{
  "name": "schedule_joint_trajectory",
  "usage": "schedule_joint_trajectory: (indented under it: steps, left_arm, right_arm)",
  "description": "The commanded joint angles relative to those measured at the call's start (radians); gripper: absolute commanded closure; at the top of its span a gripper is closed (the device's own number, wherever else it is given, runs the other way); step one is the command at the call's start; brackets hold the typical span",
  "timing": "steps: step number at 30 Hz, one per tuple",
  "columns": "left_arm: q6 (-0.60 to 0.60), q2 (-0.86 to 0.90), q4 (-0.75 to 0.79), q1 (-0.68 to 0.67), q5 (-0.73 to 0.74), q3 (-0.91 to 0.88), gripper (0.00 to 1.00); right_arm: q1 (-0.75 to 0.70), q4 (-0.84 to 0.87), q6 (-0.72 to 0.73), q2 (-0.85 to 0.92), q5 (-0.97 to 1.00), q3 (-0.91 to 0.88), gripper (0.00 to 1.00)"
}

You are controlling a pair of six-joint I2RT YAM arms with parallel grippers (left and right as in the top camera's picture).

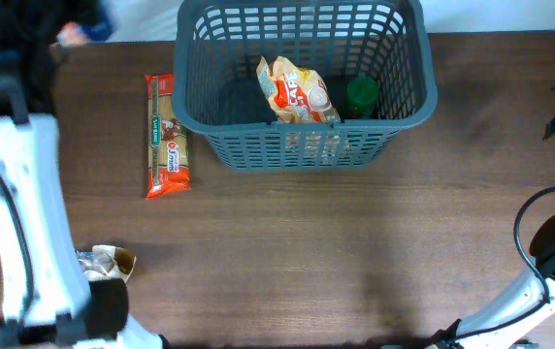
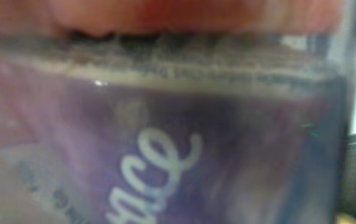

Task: Pack container
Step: 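Lift the tissue box with the left gripper and drop it into basket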

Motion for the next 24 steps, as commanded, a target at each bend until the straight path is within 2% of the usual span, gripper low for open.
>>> schedule_joint_trajectory:
  steps: [1,6,9,18,24]
  left_arm:
    - [0.003,0.002,0.050,-0.157,0.150,0.002,0.98]
    - [0.078,0.072,0.102,-0.349,0.150,0.002,0.98]
    - [0.111,0.137,0.116,-0.417,0.149,0.002,0.98]
    - [0.101,0.348,0.201,-0.484,0.199,0.002,0.98]
    - [0.092,0.427,0.198,-0.515,0.221,0.002,0.97]
  right_arm:
    - [0.003,0.003,0.009,-0.013,0.013,-0.008,0.01]
    - [0.003,0.003,0.009,-0.013,0.012,-0.008,0.01]
    - [0.003,0.003,0.009,-0.013,0.012,-0.008,0.01]
    - [0.003,0.003,0.009,-0.013,0.012,-0.008,0.01]
    - [0.003,0.003,0.009,-0.013,0.012,-0.008,0.01]
